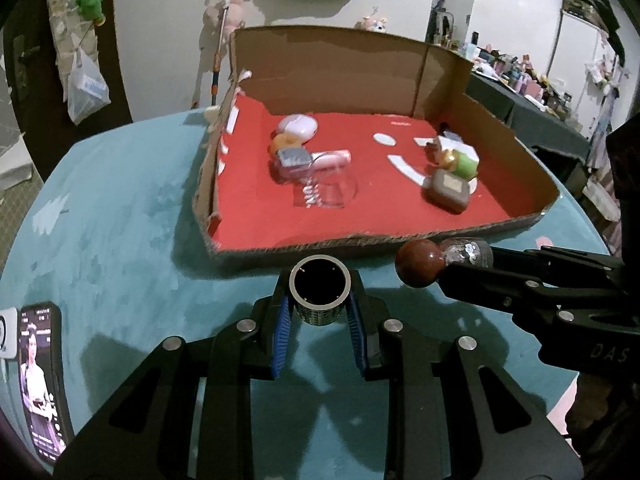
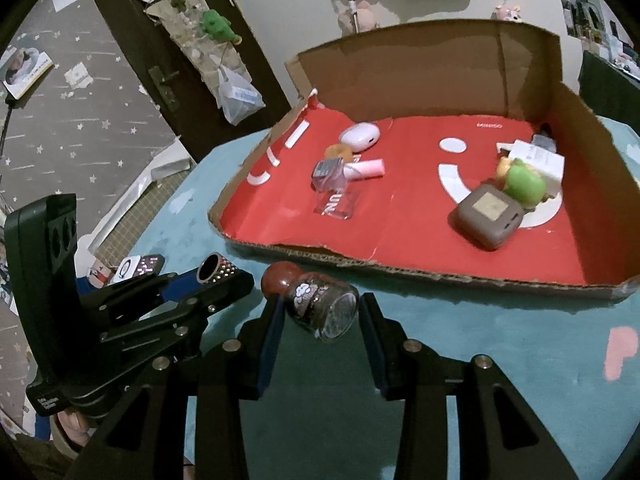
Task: Organize rigid objects
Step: 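Grasp the mesh-patterned cylinder with the left gripper while the right gripper grasps the brown-lidded glass jar, then lift the mesh cylinder and glass jar and carry both into the red box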
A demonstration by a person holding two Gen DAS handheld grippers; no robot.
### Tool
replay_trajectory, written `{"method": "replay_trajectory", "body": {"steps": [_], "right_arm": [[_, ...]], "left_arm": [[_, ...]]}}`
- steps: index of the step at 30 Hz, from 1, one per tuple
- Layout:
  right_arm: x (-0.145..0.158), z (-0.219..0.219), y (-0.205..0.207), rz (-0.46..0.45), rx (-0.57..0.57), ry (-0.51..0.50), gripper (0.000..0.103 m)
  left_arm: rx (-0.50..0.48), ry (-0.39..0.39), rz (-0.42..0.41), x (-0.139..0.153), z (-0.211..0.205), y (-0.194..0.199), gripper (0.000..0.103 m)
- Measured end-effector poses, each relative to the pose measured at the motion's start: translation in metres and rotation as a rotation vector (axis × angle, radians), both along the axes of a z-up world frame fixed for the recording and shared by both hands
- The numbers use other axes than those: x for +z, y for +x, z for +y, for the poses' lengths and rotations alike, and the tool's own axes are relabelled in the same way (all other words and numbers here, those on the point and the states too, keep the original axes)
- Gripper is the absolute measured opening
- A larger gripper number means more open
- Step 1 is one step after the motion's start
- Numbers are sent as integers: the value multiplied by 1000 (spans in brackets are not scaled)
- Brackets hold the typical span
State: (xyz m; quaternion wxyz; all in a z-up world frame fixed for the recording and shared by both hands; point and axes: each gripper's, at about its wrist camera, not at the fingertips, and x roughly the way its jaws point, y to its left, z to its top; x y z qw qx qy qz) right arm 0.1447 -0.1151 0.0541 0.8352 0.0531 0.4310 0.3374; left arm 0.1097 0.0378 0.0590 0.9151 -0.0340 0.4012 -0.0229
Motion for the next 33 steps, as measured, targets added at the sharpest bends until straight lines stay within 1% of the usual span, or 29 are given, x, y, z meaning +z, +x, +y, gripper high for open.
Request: {"method": "replay_trajectory", "body": {"steps": [8, 14, 18, 22, 27, 30, 33], "right_arm": [[12, -16, 9, -28, -42, 23, 41], [11, -26, 25, -29, -89, 19, 41], [7, -32, 38, -23, -120, -2, 41], [-3, -35, 54, 12, -147, -29, 41], [-14, -36, 65, 40, -163, -63, 41], [-12, -33, 67, 23, -162, -96, 41], [-14, -29, 69, 28, -152, -124, 41]], "left_arm": [[-31, 8, -25, 14, -11, 19, 24], [-47, 5, -10, 13, -17, 42, 24], [-65, -5, 16, 9, -21, 59, 24], [-84, -10, 55, 2, -25, 76, 24], [-114, -22, 114, -12, -30, 93, 24], [-124, -20, 147, -20, -33, 99, 24], [-128, -13, 164, -26, -35, 104, 24]]}}
